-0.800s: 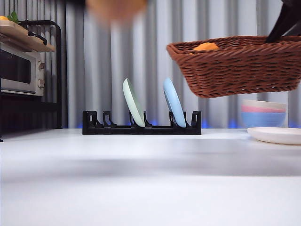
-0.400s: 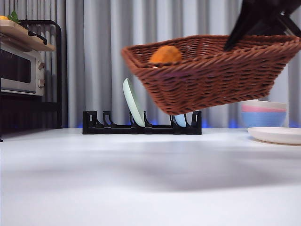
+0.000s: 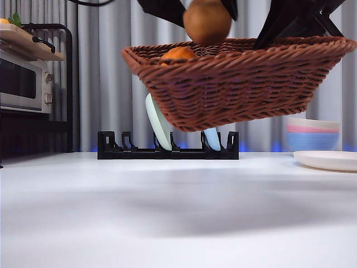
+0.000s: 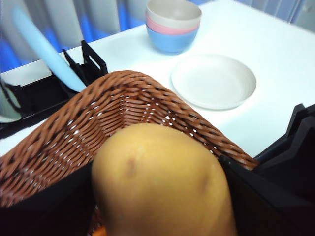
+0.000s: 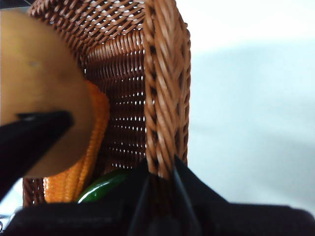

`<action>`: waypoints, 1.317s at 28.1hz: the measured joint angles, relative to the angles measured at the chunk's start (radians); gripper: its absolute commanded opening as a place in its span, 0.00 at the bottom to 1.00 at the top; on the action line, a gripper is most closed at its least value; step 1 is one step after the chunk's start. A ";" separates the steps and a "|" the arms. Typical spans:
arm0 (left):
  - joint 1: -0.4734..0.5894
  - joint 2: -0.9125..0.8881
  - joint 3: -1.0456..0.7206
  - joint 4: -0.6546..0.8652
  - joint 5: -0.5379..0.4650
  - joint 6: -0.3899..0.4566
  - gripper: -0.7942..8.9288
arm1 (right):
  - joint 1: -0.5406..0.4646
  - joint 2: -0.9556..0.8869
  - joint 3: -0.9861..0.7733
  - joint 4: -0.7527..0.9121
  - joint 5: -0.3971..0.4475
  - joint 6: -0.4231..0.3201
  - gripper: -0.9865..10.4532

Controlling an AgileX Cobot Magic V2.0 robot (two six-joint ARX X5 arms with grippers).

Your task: Pick up the basket,pick up the corn from the table,pick up the potato from the table,pick up the cucumber from the table,put all items into the basket

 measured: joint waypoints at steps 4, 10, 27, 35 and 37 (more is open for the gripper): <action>0.000 0.023 0.015 0.000 -0.001 0.024 0.69 | 0.000 0.000 0.000 0.000 0.000 0.003 0.08; 0.009 0.030 0.015 -0.007 0.000 0.032 0.70 | -0.001 0.000 0.000 0.000 -0.001 0.007 0.08; 0.011 -0.034 0.385 -0.304 -0.003 0.114 0.70 | -0.001 0.127 0.004 0.129 -0.001 0.076 0.08; 0.011 -0.037 0.520 -0.341 -0.045 0.138 0.70 | 0.011 0.304 0.004 0.248 0.021 0.270 0.08; 0.011 -0.037 0.521 -0.349 -0.047 0.138 0.70 | 0.020 0.338 0.004 0.245 0.056 0.304 0.08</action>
